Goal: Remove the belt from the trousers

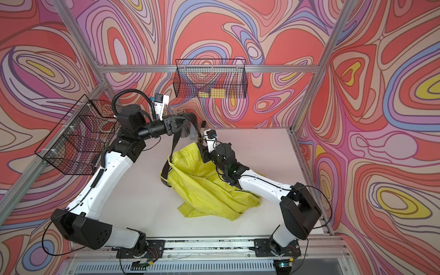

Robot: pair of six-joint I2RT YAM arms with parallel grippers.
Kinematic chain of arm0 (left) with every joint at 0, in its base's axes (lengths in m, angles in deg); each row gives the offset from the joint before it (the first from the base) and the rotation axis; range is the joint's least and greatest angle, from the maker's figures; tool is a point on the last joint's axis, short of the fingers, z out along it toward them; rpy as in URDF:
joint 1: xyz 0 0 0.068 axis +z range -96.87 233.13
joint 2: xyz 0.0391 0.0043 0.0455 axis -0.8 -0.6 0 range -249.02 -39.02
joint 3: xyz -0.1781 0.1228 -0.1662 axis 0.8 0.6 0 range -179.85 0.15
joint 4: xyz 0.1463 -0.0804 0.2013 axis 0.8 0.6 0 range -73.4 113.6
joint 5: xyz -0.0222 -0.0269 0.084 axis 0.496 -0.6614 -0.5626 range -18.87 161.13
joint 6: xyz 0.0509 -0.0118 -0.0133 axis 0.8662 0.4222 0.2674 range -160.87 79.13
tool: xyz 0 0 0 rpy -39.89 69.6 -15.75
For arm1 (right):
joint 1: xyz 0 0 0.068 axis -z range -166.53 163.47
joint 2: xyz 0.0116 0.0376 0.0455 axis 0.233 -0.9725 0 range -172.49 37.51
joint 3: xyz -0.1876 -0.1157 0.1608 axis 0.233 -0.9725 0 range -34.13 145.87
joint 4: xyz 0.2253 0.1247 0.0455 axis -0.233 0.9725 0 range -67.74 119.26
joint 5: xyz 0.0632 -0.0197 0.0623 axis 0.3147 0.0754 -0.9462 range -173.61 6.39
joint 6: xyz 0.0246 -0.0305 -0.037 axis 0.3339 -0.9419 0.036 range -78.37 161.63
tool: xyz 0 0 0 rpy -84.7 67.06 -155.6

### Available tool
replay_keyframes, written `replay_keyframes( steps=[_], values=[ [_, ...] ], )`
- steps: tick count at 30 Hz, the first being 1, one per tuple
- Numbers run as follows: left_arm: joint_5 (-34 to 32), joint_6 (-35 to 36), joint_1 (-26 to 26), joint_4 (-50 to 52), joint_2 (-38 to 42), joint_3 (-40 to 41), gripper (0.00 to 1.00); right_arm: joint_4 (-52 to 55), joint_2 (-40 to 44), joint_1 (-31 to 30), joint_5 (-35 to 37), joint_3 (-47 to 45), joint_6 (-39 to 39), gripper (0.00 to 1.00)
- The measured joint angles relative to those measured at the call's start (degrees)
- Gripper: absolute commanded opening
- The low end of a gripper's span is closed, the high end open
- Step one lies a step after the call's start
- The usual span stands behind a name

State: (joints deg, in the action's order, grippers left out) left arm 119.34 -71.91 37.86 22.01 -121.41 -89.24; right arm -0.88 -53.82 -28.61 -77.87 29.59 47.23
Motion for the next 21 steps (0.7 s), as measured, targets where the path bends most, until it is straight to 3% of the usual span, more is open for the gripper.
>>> replay_keyframes(
  steps=[3,8,14,17,21],
  values=[
    [0.28,0.81,0.31,-0.07,0.15,0.74,0.0,0.57,-0.76,-0.11,0.79,1.31,-0.07,0.04],
    [0.85,2.34,2.12,-2.03,2.27,5.88,0.0,5.16,-0.52,-0.15,3.65,2.64,-3.02,0.0],
    [-0.31,11.08,3.15,-3.58,4.81,14.6,0.54,26.16,-0.42,-0.13,6.75,16.52,-11.34,0.0],
    [-2.47,15.63,3.1,-3.87,6.05,19.43,0.64,36.74,-1.97,0.02,7.76,29.92,-15.23,0.0],
    [-6.93,20.72,3.1,-4.44,7.37,23.96,0.69,45.62,-4.17,0.02,8.31,41.75,-17.66,0.0]
  ],
)
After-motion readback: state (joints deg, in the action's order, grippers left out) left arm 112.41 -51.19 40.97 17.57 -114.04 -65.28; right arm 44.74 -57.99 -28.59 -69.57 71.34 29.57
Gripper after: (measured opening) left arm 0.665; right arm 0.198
